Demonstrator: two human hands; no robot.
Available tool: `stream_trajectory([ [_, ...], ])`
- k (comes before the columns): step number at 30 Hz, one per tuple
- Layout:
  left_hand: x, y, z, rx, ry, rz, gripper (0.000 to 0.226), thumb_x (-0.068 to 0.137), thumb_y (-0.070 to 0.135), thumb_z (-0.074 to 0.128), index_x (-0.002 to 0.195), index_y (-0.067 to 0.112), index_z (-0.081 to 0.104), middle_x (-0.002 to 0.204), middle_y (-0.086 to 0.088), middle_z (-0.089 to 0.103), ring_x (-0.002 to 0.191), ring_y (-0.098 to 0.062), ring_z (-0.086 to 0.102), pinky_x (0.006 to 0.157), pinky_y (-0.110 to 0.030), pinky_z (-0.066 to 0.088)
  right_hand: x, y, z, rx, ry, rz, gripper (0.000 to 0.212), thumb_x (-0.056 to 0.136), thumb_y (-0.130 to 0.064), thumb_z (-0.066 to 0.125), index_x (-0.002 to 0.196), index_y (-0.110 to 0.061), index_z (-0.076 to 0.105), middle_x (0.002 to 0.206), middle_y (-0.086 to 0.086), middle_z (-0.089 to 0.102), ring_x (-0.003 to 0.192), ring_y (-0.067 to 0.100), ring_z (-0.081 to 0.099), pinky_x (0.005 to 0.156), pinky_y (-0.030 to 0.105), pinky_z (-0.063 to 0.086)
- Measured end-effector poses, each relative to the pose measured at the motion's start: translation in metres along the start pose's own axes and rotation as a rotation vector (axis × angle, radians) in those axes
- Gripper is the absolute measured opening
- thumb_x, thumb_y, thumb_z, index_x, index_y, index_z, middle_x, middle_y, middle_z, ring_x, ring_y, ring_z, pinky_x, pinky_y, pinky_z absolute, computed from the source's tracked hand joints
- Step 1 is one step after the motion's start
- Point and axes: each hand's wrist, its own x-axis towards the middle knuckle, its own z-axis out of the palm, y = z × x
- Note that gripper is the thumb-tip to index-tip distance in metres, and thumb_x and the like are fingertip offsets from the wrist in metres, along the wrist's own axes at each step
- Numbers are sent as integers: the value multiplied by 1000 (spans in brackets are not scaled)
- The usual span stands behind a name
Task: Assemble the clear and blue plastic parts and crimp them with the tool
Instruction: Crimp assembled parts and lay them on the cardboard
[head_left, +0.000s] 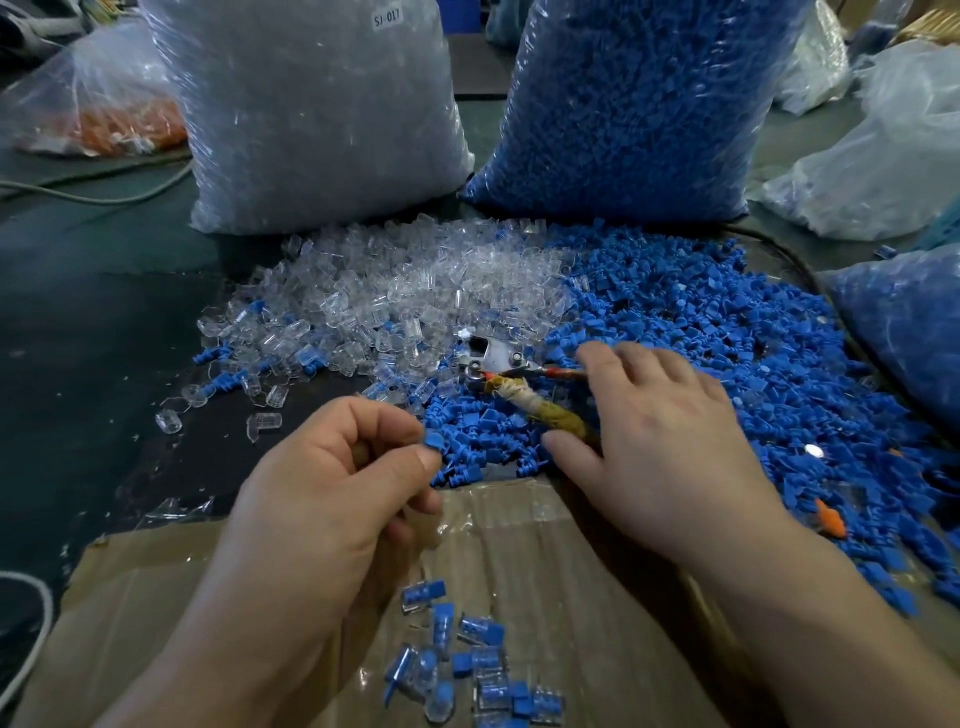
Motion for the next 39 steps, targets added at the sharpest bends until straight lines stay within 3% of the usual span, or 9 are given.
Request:
stream_trajectory([
  [5,4,1,-1,36,1,20,33,87,2,68,73,32,73,61,-11,69,45,-9,58,41,-16,46,6,-4,3,-37,21,-29,55,87,-63,42,130,-29,42,116,-2,58,109,25,46,96,44,36],
  [10,4,1,-4,42,-1,62,33,88,2,67,76,33,73,63,-9,69,49,-10,60,42,-19,47,5,-4,0,132,127,-36,45,83,-55,46,121,-30,46,101,-7,53,95,18,42,83,38,34],
  [15,7,1,-11,-34,41,95,33,89,4,64,77,33,73,65,-8,70,54,-13,63,44,-21,50,-7,-5,-14,326,315,-131,55,82,-61,45,127,-29,45,99,-17,46,90,8,44,70,22,34],
  [16,8,1,-12,-33,49,110,34,90,3,64,77,33,73,66,-8,71,54,-13,64,43,-21,50,-9,-6,-15,323,296,-170,52,81,-60,48,123,-30,48,97,-17,48,88,9,46,69,21,36],
  [21,13,-5,-19,-13,63,190,33,93,2,62,83,31,72,69,-8,71,57,-12,65,43,-20,48,-16,-6,-17,370,157,-283,49,73,-44,63,118,-25,62,102,-8,61,97,20,56,79,41,51],
  [31,8,0,-19,35,12,274,37,91,-3,61,80,30,71,68,-7,69,56,-9,63,46,-19,50,-17,-4,-20,427,95,-357,52,75,-53,50,119,-29,62,108,-16,61,103,7,56,86,33,51],
  [35,4,5,-16,6,-14,247,15,75,19,66,80,31,72,69,-2,70,58,-9,66,47,-18,51,-18,-5,-22,384,60,-372,54,75,-55,47,120,-30,60,105,-16,60,100,9,55,83,34,51],
  [39,4,2,-16,-5,-5,262,18,67,31,66,84,31,72,71,-3,71,61,-11,66,48,-20,53,-17,-7,-24,339,50,-363,56,72,-57,45,120,-32,61,100,-17,61,93,8,55,80,32,51],
])
